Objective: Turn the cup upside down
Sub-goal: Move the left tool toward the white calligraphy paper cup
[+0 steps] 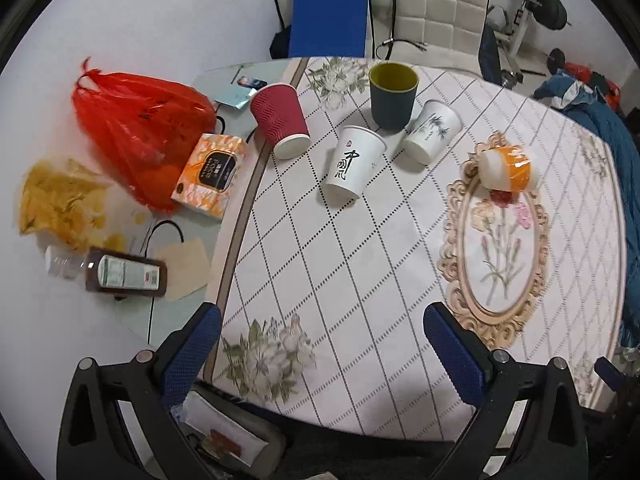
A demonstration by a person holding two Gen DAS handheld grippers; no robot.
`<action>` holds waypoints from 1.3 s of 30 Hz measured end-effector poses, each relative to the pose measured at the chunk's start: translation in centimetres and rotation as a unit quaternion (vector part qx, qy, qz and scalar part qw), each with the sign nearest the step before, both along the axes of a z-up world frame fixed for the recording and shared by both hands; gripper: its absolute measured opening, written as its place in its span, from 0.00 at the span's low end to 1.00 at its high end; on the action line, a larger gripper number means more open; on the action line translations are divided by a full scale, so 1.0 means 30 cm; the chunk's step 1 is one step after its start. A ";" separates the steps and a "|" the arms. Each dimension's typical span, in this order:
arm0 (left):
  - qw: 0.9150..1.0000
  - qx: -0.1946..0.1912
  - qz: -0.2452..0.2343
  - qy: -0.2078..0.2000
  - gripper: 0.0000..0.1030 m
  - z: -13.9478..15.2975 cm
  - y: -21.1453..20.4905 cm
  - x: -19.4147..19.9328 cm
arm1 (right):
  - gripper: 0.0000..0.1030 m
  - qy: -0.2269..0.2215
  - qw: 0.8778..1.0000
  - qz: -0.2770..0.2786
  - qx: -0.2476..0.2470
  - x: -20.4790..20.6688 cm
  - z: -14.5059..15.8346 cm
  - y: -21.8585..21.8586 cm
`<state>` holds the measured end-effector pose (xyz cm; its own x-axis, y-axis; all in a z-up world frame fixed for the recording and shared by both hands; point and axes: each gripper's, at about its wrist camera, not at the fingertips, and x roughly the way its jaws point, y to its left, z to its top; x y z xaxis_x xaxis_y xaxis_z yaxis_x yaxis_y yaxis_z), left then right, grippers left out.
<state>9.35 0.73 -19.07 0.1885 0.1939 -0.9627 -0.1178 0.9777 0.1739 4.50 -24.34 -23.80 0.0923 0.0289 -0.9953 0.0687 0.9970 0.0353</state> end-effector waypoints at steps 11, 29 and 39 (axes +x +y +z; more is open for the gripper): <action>0.999 -0.007 -0.028 0.024 1.00 -0.165 0.079 0.307 | 1.00 0.059 0.998 -0.035 -0.010 0.166 -0.159 0.055; 0.986 0.011 -0.136 0.093 1.00 -0.457 0.077 0.659 | 1.00 0.095 0.993 -0.061 -0.027 0.426 -0.345 0.120; 0.976 -0.002 -0.174 0.132 1.00 -0.597 0.043 0.709 | 1.00 0.107 0.992 -0.070 -0.024 0.500 -0.406 0.147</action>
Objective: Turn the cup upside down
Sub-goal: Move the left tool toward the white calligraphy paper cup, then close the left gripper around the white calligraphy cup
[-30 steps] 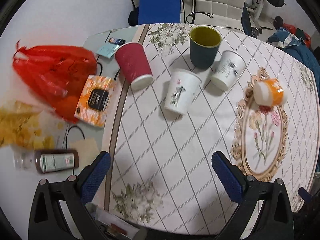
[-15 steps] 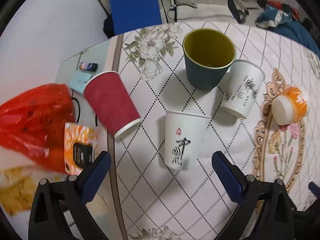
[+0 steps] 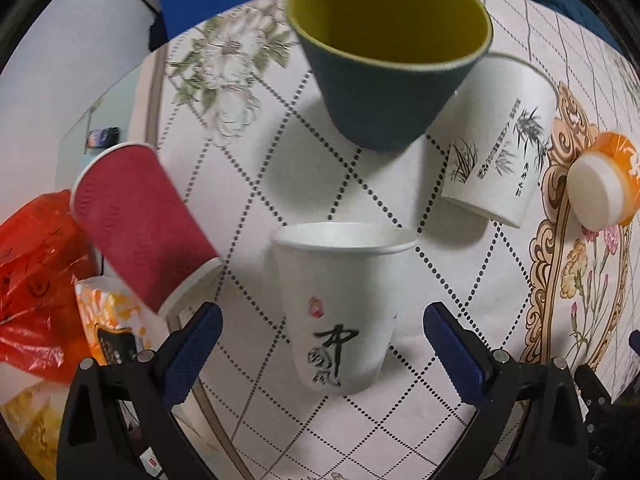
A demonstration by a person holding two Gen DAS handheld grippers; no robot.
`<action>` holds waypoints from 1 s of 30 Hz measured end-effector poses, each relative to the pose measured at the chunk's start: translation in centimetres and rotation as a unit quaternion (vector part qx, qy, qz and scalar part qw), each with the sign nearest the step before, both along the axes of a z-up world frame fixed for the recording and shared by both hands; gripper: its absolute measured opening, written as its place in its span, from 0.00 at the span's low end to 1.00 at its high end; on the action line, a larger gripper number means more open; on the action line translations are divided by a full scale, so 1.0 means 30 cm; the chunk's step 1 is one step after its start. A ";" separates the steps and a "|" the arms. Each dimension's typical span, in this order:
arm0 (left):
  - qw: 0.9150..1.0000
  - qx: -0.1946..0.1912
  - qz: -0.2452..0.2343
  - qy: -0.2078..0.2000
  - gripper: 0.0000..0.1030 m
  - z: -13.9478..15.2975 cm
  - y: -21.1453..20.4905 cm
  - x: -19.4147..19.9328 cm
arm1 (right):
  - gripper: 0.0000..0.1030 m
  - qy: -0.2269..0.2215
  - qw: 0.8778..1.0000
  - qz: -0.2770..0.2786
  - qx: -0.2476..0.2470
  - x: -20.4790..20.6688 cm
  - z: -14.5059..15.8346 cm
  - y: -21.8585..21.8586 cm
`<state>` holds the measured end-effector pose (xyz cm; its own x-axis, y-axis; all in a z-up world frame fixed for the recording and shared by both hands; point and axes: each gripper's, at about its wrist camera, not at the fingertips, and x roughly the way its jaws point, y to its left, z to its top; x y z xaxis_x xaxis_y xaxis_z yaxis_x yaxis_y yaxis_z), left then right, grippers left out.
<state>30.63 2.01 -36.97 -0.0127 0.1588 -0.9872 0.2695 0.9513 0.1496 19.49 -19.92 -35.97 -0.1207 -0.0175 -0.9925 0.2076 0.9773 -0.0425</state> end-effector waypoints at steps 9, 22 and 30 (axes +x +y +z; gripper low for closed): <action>1.000 -0.008 -0.020 0.007 0.61 -0.064 -0.014 0.023 | 1.00 0.003 1.000 -0.004 0.001 0.017 -0.012 0.023; 1.000 -0.012 0.007 -0.006 0.59 -0.028 0.028 -0.062 | 1.00 -0.009 1.000 -0.003 0.001 -0.022 0.021 0.034; 0.999 -0.039 0.034 0.011 0.59 0.060 0.094 -0.175 | 1.00 -0.018 1.000 -0.001 0.008 -0.079 0.057 0.025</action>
